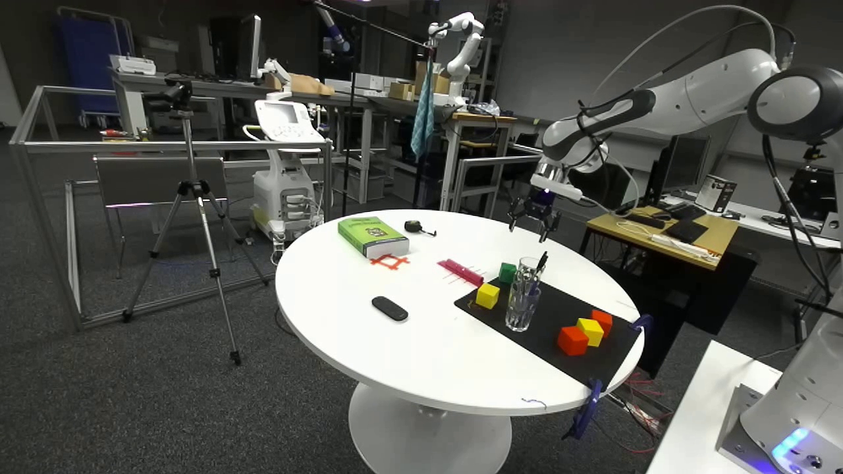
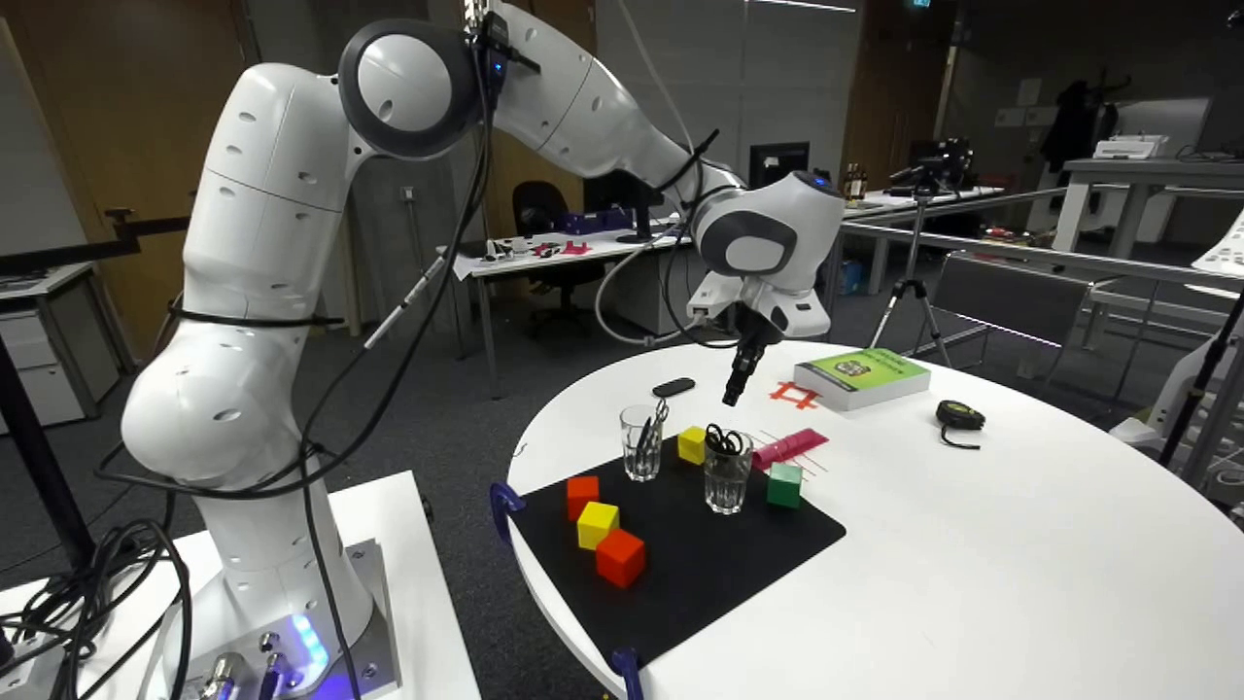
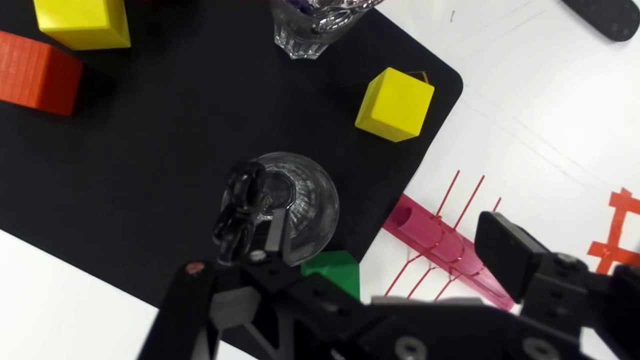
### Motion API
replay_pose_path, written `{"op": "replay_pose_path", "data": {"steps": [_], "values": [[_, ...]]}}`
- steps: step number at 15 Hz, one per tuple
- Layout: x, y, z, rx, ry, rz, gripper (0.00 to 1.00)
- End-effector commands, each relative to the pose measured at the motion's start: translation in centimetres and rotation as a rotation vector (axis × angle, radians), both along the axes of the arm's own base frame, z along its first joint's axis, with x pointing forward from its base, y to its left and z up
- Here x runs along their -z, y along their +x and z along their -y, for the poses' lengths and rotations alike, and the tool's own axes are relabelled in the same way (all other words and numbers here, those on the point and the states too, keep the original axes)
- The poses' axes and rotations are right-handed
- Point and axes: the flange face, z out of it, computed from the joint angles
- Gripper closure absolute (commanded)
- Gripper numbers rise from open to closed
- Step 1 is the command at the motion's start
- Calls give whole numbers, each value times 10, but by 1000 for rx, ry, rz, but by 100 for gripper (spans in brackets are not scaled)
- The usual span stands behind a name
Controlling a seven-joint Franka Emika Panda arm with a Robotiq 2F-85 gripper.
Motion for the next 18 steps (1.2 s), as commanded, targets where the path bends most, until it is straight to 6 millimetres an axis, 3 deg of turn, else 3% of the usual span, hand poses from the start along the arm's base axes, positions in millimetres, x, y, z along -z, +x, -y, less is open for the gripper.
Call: {"op": "replay_pose_path", "data": {"steps": [1, 6, 11, 18], "values": [[-28, -6, -23, -10, -9, 14, 0], [-41, -5, -56, 100, -82, -15, 0], [-38, -9, -81, 192, -158, -86, 0], [-28, -20, -104, 181, -167, -174, 0]]}}
